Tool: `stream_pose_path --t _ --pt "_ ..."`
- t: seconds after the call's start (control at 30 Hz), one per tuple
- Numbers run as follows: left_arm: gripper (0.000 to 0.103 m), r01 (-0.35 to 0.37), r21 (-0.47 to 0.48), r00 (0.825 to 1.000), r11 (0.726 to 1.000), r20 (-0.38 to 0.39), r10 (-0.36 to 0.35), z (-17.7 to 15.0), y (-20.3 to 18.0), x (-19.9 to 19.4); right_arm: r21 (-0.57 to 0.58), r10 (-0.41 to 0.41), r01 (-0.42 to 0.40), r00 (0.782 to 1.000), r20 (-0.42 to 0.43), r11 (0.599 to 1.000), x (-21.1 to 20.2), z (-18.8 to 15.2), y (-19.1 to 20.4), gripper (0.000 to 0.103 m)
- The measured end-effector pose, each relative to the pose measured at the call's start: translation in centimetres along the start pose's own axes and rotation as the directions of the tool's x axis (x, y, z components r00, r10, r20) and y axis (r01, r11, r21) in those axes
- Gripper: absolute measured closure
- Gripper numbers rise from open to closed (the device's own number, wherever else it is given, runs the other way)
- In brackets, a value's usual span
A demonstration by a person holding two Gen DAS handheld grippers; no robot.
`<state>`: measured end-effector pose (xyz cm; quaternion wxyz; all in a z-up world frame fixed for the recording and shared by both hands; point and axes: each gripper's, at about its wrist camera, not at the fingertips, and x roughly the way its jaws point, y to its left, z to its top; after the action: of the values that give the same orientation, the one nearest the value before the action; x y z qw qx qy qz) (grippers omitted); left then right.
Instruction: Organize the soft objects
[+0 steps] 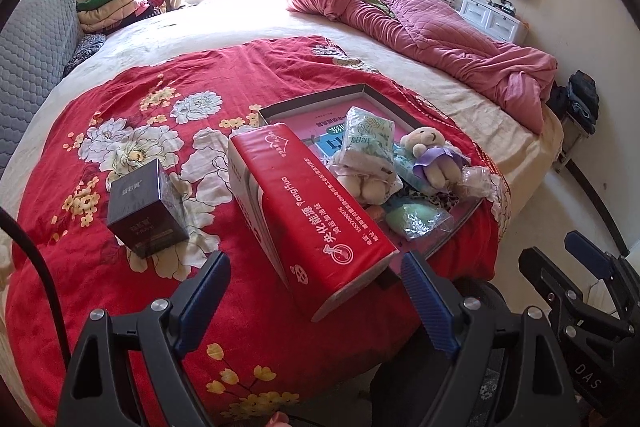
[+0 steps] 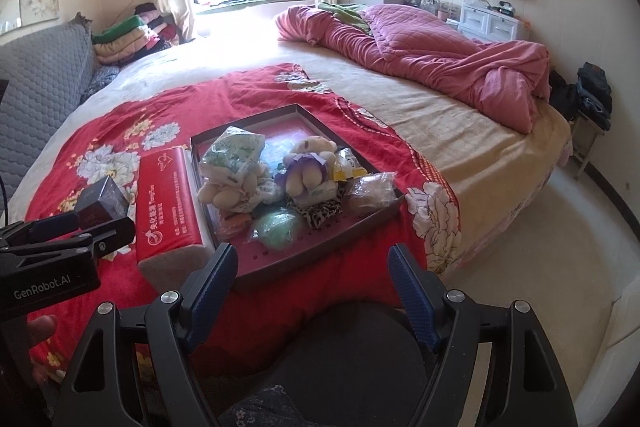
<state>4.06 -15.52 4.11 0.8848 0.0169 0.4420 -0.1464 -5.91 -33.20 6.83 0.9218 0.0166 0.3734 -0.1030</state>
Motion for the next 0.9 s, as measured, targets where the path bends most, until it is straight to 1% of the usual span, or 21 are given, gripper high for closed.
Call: stream_pose_path --t 0.2,0.5,0.9 --pt "0.017 0.004 -0.002 1.0 1.0 -0.015 -0.004 -1.0 -0.2 0.3 -0.027 0.007 -0.007 1.0 0.008 1.0 -0.2 -0.1 0.6 0.024" --pt "0.017 -0.018 0.004 1.0 1.0 -0.013 0.018 -1.3 -0.1 0.4 -0.027 0.005 -0.005 1.0 -0.003 1.0 0.1 -0.2 0.7 0.024" --pt "0.017 -0.02 0.0 1.0 1.0 -0.019 0.02 -1.4 0.0 0.4 -0.026 0.005 -0.006 1.0 -0.005 1.0 0.1 -0.4 0.6 0.024"
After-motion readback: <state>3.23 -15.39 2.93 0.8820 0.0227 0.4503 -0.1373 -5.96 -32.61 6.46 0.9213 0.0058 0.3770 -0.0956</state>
